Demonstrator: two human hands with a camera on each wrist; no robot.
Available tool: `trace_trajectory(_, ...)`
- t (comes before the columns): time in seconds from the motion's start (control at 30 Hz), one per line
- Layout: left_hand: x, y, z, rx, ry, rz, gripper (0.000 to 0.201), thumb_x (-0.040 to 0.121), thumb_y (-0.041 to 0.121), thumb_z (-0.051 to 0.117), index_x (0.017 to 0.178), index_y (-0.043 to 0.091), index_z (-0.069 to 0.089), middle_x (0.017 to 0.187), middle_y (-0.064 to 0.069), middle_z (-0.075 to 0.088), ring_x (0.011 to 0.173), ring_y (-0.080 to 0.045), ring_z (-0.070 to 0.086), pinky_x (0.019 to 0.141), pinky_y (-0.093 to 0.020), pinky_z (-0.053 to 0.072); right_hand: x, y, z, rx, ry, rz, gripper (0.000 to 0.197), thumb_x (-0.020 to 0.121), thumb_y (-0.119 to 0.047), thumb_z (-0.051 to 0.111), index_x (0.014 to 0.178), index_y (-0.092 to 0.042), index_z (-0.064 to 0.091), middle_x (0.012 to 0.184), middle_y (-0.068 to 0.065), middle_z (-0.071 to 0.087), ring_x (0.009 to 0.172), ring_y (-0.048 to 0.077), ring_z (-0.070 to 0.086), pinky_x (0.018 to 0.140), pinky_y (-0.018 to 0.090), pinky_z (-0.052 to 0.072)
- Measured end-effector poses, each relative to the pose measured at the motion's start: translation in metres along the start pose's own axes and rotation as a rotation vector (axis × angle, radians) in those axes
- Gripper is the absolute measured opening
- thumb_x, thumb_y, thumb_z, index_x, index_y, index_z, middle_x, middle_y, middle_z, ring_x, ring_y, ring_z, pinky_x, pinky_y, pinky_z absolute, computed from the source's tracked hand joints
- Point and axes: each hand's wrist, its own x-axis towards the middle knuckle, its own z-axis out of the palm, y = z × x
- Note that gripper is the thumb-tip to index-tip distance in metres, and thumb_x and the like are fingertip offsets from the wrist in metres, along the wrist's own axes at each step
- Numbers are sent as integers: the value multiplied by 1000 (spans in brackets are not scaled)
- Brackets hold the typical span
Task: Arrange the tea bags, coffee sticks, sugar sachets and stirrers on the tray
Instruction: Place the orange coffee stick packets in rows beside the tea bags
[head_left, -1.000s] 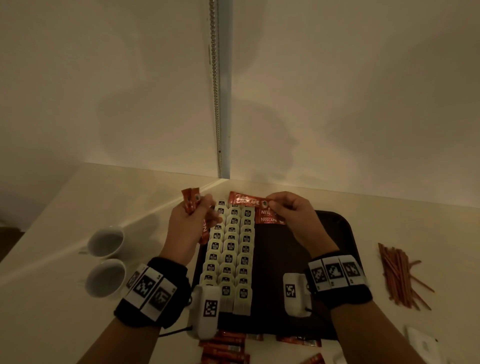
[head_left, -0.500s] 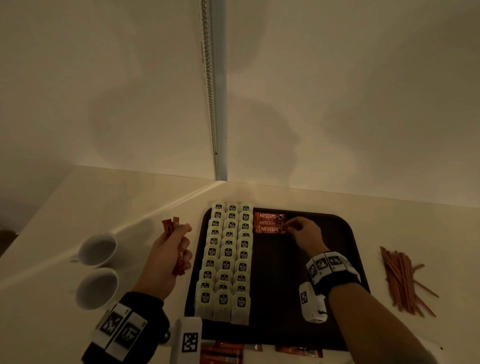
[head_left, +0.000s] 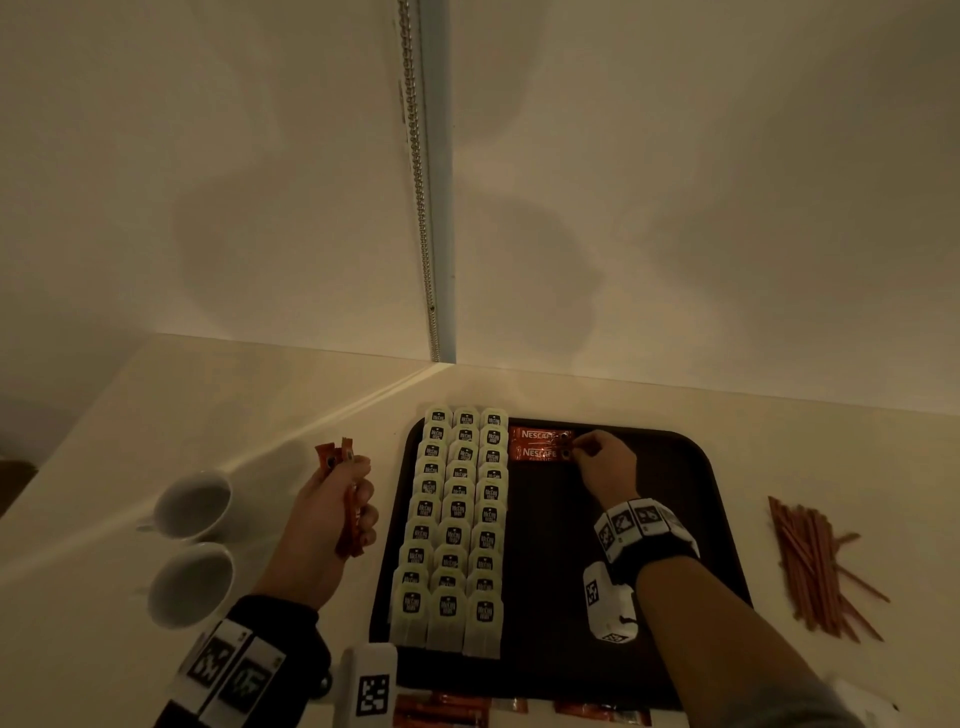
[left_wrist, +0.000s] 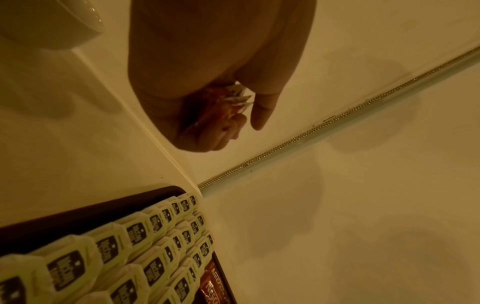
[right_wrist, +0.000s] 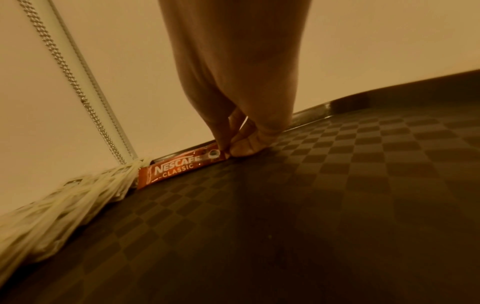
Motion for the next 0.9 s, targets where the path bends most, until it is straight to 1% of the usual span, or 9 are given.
trace_trajectory(0.1, -2, 0, 1, -46, -26, -16, 10, 94, 9, 41, 88, 16, 44, 61, -2, 47, 43, -12, 41, 36, -21, 34, 0, 0, 1, 1, 11, 25, 17, 88, -7, 59, 105, -6, 64, 108, 10, 65, 100, 18, 59, 82, 23, 43)
trace_trajectory(0.27, -5, 0, 5, -32, -38, -23, 10, 96, 9, 41, 97, 13, 50, 67, -7, 59, 48, -16, 52, 38, -22, 41, 1, -1, 1, 18, 1, 44, 17, 89, -8, 58, 106, -6, 63, 108, 9, 64, 90, 11, 53, 77, 20, 41)
trace_trajectory(0.5, -6, -1, 10, 11, -97, -5, 12, 95, 11, 50, 103, 7, 59, 79, -10, 69, 59, -18, 63, 43, -22, 49, 1, -1, 2, 19, 31, 65, 19, 88, -10, 61, 106, -5, 61, 109, 12, 63, 95, 17, 57, 79, 24, 45)
trace_trajectory(0.57, -6, 1, 12, 38, -132, 10, 13, 93, 11, 53, 102, 6, 61, 82, -10, 70, 58, -16, 64, 44, -21, 48, 0, -6, -1, 35, 58, 29, 21, 89, -14, 61, 107, -4, 60, 109, 12, 63, 101, 21, 58, 84, 28, 47)
trace_trajectory(0.63, -6, 3, 16, 100, -166, 35, 13, 92, 13, 56, 101, 6, 63, 84, -9, 71, 59, -15, 63, 45, -21, 43, -7, -23, -7, 97, 58, -55, 20, 90, -17, 60, 106, -5, 60, 105, 7, 63, 103, 22, 59, 83, 27, 48)
trace_trajectory(0.7, -6, 8, 20, 177, -191, 61, 13, 90, 17, 60, 97, 8, 65, 88, -10, 72, 61, -15, 63, 48, -23, 39, -25, -52, -15, 190, -51, -172, 16, 91, -23, 57, 103, -12, 60, 97, -5, 60, 101, 20, 59, 77, 21, 45)
trace_trajectory(0.77, -7, 14, 27, 226, -231, 75, 16, 87, 22, 63, 97, 10, 66, 92, -10, 73, 60, -13, 63, 47, -22, 36, -52, -85, -26, 302, -294, -323, 17, 92, -30, 55, 103, -19, 61, 97, -9, 60, 97, 17, 60, 77, 22, 47)
trace_trajectory(0.83, -10, 18, 36, 273, -273, 78, 25, 82, 30, 66, 98, 11, 66, 94, -8, 74, 59, -12, 63, 44, -20, 34, -79, -111, -34, 395, -551, -436, 18, 92, -30, 55, 108, -23, 61, 101, -5, 62, 88, 12, 62, 74, 24, 52)
trace_trajectory(0.9, -14, 22, 41, 283, -292, 84, 22, 84, 30, 65, 97, 13, 67, 90, -8, 75, 59, -13, 65, 41, -17, 34, -96, -124, -36, 404, -639, -519, 18, 90, -20, 59, 108, -20, 63, 101, 2, 66, 81, 10, 63, 70, 22, 53)
